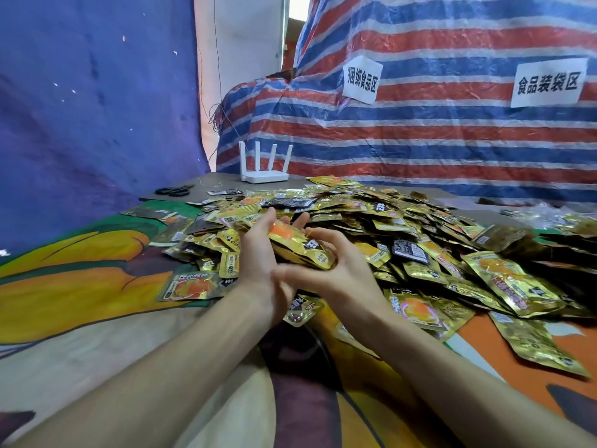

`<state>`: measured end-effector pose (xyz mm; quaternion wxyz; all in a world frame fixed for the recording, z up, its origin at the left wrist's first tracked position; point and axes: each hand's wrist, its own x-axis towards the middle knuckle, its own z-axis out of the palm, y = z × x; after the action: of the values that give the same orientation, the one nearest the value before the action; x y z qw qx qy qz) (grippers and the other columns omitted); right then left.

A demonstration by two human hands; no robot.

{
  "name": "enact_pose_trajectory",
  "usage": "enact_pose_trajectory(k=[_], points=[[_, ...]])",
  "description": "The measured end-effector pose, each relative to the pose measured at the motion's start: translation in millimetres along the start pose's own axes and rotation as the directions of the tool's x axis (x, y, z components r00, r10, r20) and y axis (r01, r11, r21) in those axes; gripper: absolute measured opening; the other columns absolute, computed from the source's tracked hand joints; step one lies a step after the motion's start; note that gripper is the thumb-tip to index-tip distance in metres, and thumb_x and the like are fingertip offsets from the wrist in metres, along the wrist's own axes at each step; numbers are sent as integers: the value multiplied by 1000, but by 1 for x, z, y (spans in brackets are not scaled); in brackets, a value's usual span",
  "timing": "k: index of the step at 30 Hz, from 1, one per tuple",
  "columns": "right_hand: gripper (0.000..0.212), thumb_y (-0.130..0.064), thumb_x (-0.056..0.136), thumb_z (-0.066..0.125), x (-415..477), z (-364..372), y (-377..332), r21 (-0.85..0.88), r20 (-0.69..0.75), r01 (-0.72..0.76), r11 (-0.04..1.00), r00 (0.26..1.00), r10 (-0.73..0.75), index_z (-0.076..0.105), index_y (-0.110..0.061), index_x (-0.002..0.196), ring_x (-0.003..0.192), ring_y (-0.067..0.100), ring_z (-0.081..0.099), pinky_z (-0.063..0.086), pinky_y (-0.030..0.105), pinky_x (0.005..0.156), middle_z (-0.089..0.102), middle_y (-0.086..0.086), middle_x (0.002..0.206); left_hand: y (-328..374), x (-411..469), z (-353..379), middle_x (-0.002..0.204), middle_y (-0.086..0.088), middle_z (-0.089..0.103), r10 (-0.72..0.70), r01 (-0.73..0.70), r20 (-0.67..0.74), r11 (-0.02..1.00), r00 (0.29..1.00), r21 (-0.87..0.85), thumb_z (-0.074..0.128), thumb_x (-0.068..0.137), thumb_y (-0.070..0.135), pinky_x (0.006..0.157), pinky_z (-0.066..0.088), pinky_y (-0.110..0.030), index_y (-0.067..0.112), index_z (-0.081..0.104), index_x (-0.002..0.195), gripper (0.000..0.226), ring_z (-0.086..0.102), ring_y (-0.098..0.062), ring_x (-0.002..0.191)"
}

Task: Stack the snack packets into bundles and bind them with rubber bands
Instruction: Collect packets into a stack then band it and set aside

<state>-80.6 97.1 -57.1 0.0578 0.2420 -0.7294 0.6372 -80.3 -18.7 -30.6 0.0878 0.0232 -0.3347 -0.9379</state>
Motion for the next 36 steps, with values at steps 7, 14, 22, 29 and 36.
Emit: enact_pose_trajectory(k=[7,14,22,29,36], points=[[49,-48,60,74,11,-4,-5,270,-117,-32,962,991,65,75,-15,97,110,29,67,47,57,99,75,4,104,0,1,-4,104,-15,77,-46,41,87,997,995,58,48,101,44,93,54,-50,8,68,101,41,76,-31,87],[27,-34,69,65,14,-17,-6,291,-112,-75,954,987,112,81,-17,84,88,18,74,53,34,73,79,4,92,-2,1,-4,110,-14,76,-92,85,151,995,984,52,47,100,44,101,49,-55,5,74,103,48,75,-32,93],[51,-39,69,84,11,-20,-15,168,59,-197,966,980,189,73,-12,109,93,27,75,59,47,82,77,9,103,-8,-4,-5,118,-15,73,-65,21,248,984,967,178,44,100,46,77,62,-51,7,78,108,52,74,-32,100],[29,-24,71,83,12,-61,-32,39,44,-118,992,992,116,75,-22,99,80,13,72,56,30,63,76,-2,84,-22,-15,2,94,-8,79,142,-269,265,798,954,540,79,63,47,70,55,-35,21,82,88,36,76,-21,82],[45,-22,82,83,23,-155,-49,-381,-293,-213,900,951,100,56,-20,117,83,13,73,61,30,65,66,4,113,-30,-12,-7,87,2,75,204,-518,488,508,848,688,87,78,27,70,53,-15,19,73,96,23,70,-6,78]])
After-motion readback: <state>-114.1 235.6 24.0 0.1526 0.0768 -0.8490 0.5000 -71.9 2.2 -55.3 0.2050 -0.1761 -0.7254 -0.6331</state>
